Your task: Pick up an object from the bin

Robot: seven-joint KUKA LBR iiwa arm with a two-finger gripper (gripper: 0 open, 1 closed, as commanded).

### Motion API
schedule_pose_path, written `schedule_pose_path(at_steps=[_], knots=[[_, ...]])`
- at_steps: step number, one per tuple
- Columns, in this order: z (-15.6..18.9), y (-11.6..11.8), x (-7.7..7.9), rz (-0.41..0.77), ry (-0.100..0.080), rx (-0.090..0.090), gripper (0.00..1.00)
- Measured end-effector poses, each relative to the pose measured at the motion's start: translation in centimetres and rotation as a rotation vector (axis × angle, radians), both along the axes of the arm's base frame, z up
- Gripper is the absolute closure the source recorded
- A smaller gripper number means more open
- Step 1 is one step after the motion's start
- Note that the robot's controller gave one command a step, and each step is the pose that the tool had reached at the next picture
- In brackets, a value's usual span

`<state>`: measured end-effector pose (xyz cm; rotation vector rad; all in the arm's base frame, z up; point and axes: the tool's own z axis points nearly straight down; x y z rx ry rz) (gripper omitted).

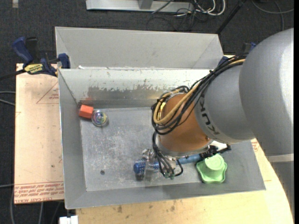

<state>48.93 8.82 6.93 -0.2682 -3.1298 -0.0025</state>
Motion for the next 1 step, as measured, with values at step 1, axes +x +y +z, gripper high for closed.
schedule_pose_path(at_steps=[1], knots=[[19.61,1.87,-0.93,0.024,-0.008,0.001,1.00]])
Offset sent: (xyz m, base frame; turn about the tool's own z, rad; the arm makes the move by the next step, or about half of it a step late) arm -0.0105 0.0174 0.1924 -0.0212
